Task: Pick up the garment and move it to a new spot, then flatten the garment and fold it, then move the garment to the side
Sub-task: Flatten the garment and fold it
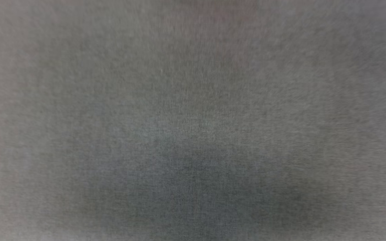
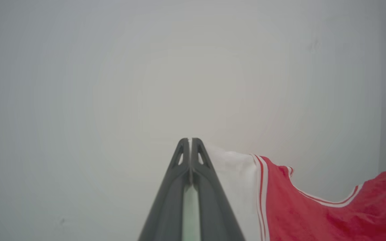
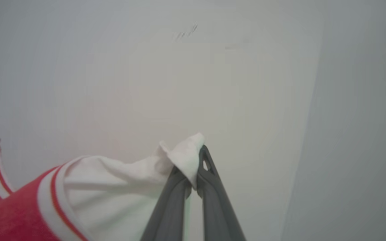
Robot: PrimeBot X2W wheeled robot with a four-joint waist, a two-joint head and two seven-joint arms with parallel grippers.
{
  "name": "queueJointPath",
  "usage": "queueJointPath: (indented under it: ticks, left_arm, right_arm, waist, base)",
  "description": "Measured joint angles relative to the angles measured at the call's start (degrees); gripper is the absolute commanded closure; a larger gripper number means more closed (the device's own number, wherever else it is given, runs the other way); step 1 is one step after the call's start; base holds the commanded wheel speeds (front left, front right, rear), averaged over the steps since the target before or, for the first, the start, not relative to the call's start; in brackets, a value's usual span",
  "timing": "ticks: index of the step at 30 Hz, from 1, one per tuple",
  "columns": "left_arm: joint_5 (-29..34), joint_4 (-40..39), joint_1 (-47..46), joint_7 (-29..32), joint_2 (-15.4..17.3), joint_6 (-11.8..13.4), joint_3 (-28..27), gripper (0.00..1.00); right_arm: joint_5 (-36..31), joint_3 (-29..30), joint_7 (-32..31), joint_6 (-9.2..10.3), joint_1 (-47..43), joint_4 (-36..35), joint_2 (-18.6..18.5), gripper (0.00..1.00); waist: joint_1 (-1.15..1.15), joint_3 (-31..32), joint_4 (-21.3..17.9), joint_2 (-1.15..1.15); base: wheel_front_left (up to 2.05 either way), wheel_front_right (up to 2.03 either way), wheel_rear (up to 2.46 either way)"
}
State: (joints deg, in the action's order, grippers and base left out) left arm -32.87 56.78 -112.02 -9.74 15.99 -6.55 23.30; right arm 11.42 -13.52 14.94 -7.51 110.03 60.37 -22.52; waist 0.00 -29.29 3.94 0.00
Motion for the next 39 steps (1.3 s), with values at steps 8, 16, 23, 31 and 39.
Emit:
queueJointPath:
  ticks: [8,16,23,31,39]
  left_arm:
    - [-2.7,2.2,-4.3,-4.5,-1.4,-0.4,-2.5,1.0]
    - [-2.5,4.8,0.9,-5.2,-2.4,-0.6,-2.3,1.0]
    - [-2.9,4.0,7.9,-5.4,-2.7,-0.8,-1.0,1.0]
    - [-6.7,2.3,21.2,-4.4,-0.9,-0.9,5.4,1.0]
    - [-13.3,-4.0,36.8,0.2,1.6,-0.9,11.5,1.0]
  right_arm:
    - [-11.4,8.3,0.2,0.0,0.3,-9.1,3.2,1.0]
    - [-14.6,10.9,0.2,0.0,-5.1,-10.4,6.5,1.0]
    - [-10.0,7.6,0.2,0.0,-10.7,-10.2,7.0,1.0]
    - [2.6,0.2,-0.2,-0.01,-23.2,-8.6,3.9,1.0]
    - [17.1,-8.0,-5.7,-0.01,-38.7,-15.5,-3.2,1.0]
  waist:
    - [0.0,-11.3,1.6,0.0]
    - [0.0,-19.7,3.4,0.0]
    - [0.0,-19.4,4.8,0.0]
    - [0.0,-12.2,5.7,0.0]
    - [0.0,-1.1,5.6,0.0]
  base:
    - [0.0,0.0,0.0]
    - [0.0,0.0,0.0]
    - [0.0,0.0,0.0]
    - [0.0,0.0,0.0]
    - [0.0,0.0,0.0]
